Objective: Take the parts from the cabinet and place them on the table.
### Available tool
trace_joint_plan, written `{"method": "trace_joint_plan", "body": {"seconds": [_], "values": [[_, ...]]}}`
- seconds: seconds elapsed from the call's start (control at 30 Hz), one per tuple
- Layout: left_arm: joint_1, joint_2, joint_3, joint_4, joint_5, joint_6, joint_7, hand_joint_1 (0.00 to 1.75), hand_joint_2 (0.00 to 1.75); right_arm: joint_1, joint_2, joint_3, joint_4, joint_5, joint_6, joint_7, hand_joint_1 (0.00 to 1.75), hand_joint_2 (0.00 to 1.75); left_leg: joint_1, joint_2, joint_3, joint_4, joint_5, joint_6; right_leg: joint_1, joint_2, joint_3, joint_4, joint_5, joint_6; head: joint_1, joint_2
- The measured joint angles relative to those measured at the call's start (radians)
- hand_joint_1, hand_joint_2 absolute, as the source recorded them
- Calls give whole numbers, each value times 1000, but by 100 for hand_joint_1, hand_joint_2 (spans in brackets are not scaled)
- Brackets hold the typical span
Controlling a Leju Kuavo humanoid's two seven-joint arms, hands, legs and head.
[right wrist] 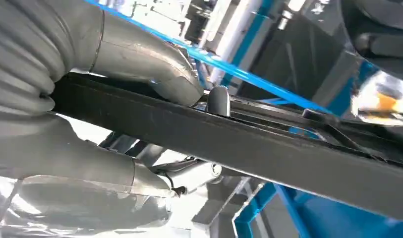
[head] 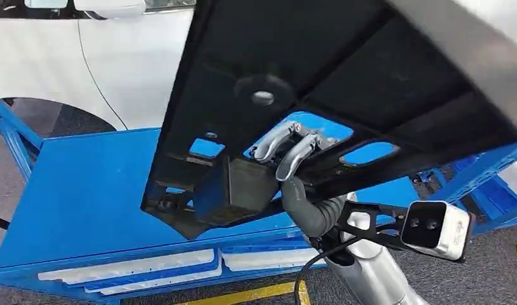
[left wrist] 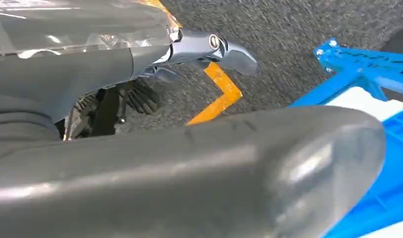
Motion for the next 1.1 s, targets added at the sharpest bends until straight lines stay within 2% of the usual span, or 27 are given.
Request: {"method": "trace_joint_plan", "body": {"seconds": [0.1,0.13,0.17,0.2,0.27,0.3,0.33,0.37,0.4,0.43,0.47,0.5,0.6,0.63,0.67,0.7,0.73,0.77,0.8,0.83,0.87,0.9,0.93,0.97,1.0,1.1], "values": [[1,4,2,0,0,2,2,0,0,-11,-9,13,-4,-23,-20,-5,175,175,2,-1,-2,-8,21,-19,4,2,-14,-2,11,-16,0,0],[3,8,3,0,0,3,2,0,0,-12,-11,16,-4,-26,-25,-5,175,175,-2,-5,-4,-9,27,-25,-5,-1,-23,-14,24,-25,1,0],[3,10,4,0,0,5,2,0,0,-16,-13,22,-5,-30,-37,-5,175,175,3,-3,-20,9,-4,-29,-7,-5,-27,-14,35,-32,0,0],[3,11,4,0,-2,5,2,0,0,-21,-14,27,-9,-35,-49,-7,175,175,3,-3,-39,61,-63,-33,-7,-5,-40,-15,44,-41,1,0],[2,14,4,0,-1,8,3,0,0,-22,-20,38,-14,-37,-75,-16,175,175,4,-2,-85,228,-173,-41,-3,-6,-63,-14,62,-44,0,0],[3,15,4,0,-1,9,3,0,0,-22,-24,42,-15,-37,-78,-18,175,175,4,-2,-97,294,-196,-43,0,-7,-75,-13,71,-44,1,0],[3,15,4,0,-1,10,5,0,0,-22,-27,47,-15,-37,-79,-19,175,175,4,-2,-90,316,-191,-41,1,-7,-86,-11,78,-44,0,0],[3,15,4,0,0,10,5,0,0,-22,-30,51,-15,-37,-82,-19,175,175,4,-2,-62,293,-168,-39,2,-7,-96,-10,85,-44,0,0],[3,16,4,0,0,10,5,0,0,-22,-32,52,-15,-37,-86,-20,175,175,4,-2,-7,222,-133,-35,4,-7,-107,-7,92,-43,0,0],[2,16,4,0,0,11,5,0,0,-22,-34,53,-16,-38,-89,-23,175,175,3,-2,44,150,-110,-30,5,-7,-113,-5,96,-41,0,0],[0,18,4,0,0,16,7,0,0,-22,-37,54,-19,-41,-92,-27,175,175,1,-2,124,34,-104,-17,7,-7,-117,-3,102,-39,0,0],[-2,21,4,0,0,19,9,0,0,-23,-40,56,-20,-43,-94,-34,175,175,-6,-1,163,-25,-131,-11,13,-7,-123,-2,107,-33,1,0],[-1,25,5,0,-1,25,15,0,0,-27,-54,66,-20,-55,-108,-50,175,175,-13,-2,146,-25,-114,-1,5,-8,-124,-8,126,-16,0,0],[-1,27,6,0,-1,27,17,0,0,-32,-66,72,-19,-62,-114,-59,175,175,-4,-1,139,-38,-100,8,10,-7,-126,-9,134,-9,1,0],[-2,27,10,0,-1,29,18,0,0,-37,-83,76,-17,-68,-120,-68,175,175,1,6,140,-44,-87,12,7,-4,-135,1,113,-3,1,0],[-2,27,12,0,-1,29,18,0,0,-44,-96,80,-16,-73,-126,-73,175,175,2,6,127,-45,-78,23,8,-4,-151,38,63,1,1,0],[-2,28,14,0,-1,31,19,0,0,-46,-107,82,-15,-75,-129,-76,175,175,2,6,116,-44,-68,25,3,-4,-174,108,5,5,1,0],[-1,28,16,0,0,32,19,0,0,-46,-115,84,-13,-76,-129,-78,175,175,1,7,104,-44,-60,26,-1,-4,-198,186,-42,10,1,0],[0,28,18,0,-1,32,18,0,0,-46,-123,88,-11,-76,-129,-78,175,175,1,8,92,-42,-53,25,-3,-4,-217,257,-73,14,1,0],[0,29,19,0,0,33,19,0,0,-46,-130,91,-9,-78,-129,-80,175,175,1,8,79,-38,-45,24,-6,-4,-221,299,-75,19,1,0],[0,29,19,0,-1,35,19,0,0,-46,-134,93,-7,-78,-129,-82,175,175,2,8,67,-34,-40,22,-10,-4,-203,289,-54,22,1,0],[1,29,19,0,0,35,20,0,0,-45,-140,96,-7,-78,-128,-87,175,175,2,8,56,-29,-35,19,-13,-5,-162,237,-19,23,1,0],[1,29,20,0,0,36,22,0,0,-46,-146,98,-7,-78,-127,-90,175,175,3,7,45,-22,-32,16,-15,-5,-105,153,16,24,1,0],[1,29,20,0,0,37,26,0,0,-46,-150,100,-7,-78,-127,-92,175,175,3,7,38,-14,-29,12,-17,-4,-43,59,36,21,1,0],[1,29,20,0,0,37,30,0,0,-46,-156,101,-7,-78,-126,-93,175,175,1,6,27,-8,-26,7,-14,-2,-9,0,10,16,1,0],[1,29,19,0,-1,38,34,0,0,-45,-172,100,-7,-78,-126,-95,175,175,2,6,20,-9,-6,-14,-4,0,-22,-7,20,0,0,0]]}}
